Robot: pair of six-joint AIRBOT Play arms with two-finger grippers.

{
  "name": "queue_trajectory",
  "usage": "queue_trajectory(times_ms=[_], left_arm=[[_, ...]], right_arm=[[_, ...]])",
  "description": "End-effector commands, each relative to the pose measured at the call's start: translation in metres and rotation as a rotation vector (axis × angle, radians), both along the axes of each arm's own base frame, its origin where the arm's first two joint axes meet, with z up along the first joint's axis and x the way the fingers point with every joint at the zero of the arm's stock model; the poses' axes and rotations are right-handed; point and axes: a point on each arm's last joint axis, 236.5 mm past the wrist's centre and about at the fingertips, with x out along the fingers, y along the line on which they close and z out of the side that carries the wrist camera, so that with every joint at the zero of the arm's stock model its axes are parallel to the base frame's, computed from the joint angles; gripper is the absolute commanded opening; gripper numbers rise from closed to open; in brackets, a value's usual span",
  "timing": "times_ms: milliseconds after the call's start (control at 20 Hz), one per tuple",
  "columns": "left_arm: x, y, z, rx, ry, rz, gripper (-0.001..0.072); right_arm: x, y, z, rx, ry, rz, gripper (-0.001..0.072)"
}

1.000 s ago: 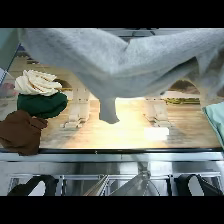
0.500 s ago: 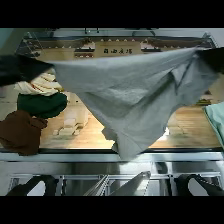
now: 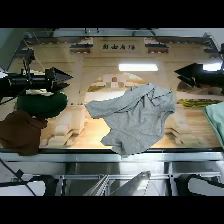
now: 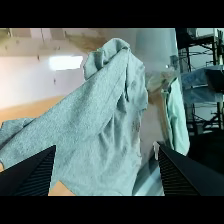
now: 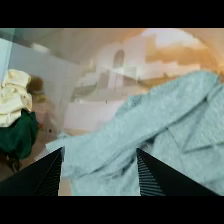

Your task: Fold the shirts.

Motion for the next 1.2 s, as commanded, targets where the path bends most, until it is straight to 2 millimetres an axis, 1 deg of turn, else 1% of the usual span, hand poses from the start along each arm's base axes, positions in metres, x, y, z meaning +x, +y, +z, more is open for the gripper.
queue_trajectory(times_ms=[0,100,150,250,350,450,550,600,700,800,850,900,950,1000,1050,1100,1150], left_arm=[[-0.021,-0.012,-0.03,-0.029,0.162,-0.148,0.0705],[-0.046,-0.025,-0.067,0.073,0.266,-0.251,0.0705],[-0.058,-0.031,-0.084,0.139,0.308,-0.298,0.0705],[-0.075,-0.043,-0.108,0.237,0.349,-0.375,0.0705],[-0.086,-0.056,-0.123,0.319,0.361,-0.428,0.0705],[-0.098,-0.061,-0.137,0.423,0.373,-0.477,0.0705],[-0.107,-0.055,-0.153,0.547,0.379,-0.517,0.0705],[-0.105,-0.053,-0.16,0.601,0.363,-0.517,0.0705],[-0.091,-0.062,-0.166,0.628,0.302,-0.482,0.0705],[-0.073,-0.078,-0.166,0.614,0.234,-0.426,0.0704],[-0.065,-0.083,-0.166,0.607,0.205,-0.397,0.0673],[-0.056,-0.086,-0.167,0.613,0.173,-0.37,0.0584],[-0.047,-0.088,-0.168,0.621,0.144,-0.345,0.0497],[-0.042,-0.088,-0.169,0.623,0.13,-0.327,0.043],[-0.04,-0.088,-0.171,0.622,0.129,-0.322,0.0305],[-0.04,-0.088,-0.169,0.62,0.133,-0.327,0.0079],[-0.041,-0.085,-0.162,0.614,0.134,-0.333,0.0052]], right_arm=[[-0.067,-0.02,-0.048,0.026,0.266,0.06,0.0496],[-0.109,-0.015,-0.087,0.023,0.402,0.045,0.0393],[-0.128,-0.01,-0.106,0.015,0.453,0.034,0.0391],[-0.151,-0.001,-0.14,0.008,0.527,-0.042,0.0391],[-0.174,0.01,-0.169,0.024,0.608,-0.098,0.0392],[-0.195,0.022,-0.187,0.038,0.669,-0.102,0.0392],[-0.208,0.031,-0.201,0.029,0.703,-0.099,0.0392],[-0.211,0.036,-0.206,0.014,0.71,-0.095,0.0392],[-0.211,0.043,-0.212,-0.024,0.702,-0.079,0.0391],[-0.203,0.055,-0.212,-0.033,0.675,-0.071,0.0383],[-0.197,0.063,-0.21,-0.027,0.658,-0.07,0.0331],[-0.191,0.071,-0.208,-0.02,0.631,-0.062,0.023],[-0.187,0.079,-0.204,-0.008,0.605,-0.051,0.0162],[-0.183,0.086,-0.2,0.004,0.58,-0.038,0.0091],[-0.181,0.088,-0.198,0.006,0.568,-0.029,0.0014],[-0.181,0.088,-0.195,0.013,0.566,-0.023,0.0013],[-0.18,0.087,-0.19,0.015,0.557,-0.014,0.0012]])
